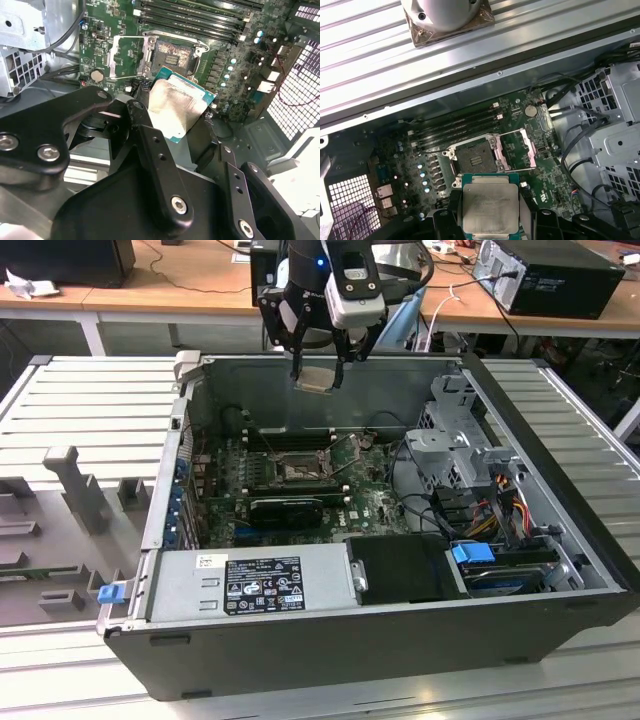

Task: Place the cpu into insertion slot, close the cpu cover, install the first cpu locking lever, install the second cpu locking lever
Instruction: 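Place the cpu into insertion slot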

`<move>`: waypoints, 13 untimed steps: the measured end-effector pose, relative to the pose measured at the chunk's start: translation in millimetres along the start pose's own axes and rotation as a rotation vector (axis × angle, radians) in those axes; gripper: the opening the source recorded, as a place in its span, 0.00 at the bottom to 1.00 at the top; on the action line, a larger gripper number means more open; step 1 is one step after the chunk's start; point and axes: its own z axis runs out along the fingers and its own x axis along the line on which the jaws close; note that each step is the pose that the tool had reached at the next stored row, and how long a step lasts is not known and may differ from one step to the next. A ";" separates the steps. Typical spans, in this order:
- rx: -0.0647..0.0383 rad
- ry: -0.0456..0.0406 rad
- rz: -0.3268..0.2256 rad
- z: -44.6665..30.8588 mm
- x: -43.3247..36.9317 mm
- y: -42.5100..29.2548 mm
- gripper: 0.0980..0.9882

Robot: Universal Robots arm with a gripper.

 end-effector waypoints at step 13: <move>-0.001 -0.0042 0.048 0.0 0.0 0.0 0.50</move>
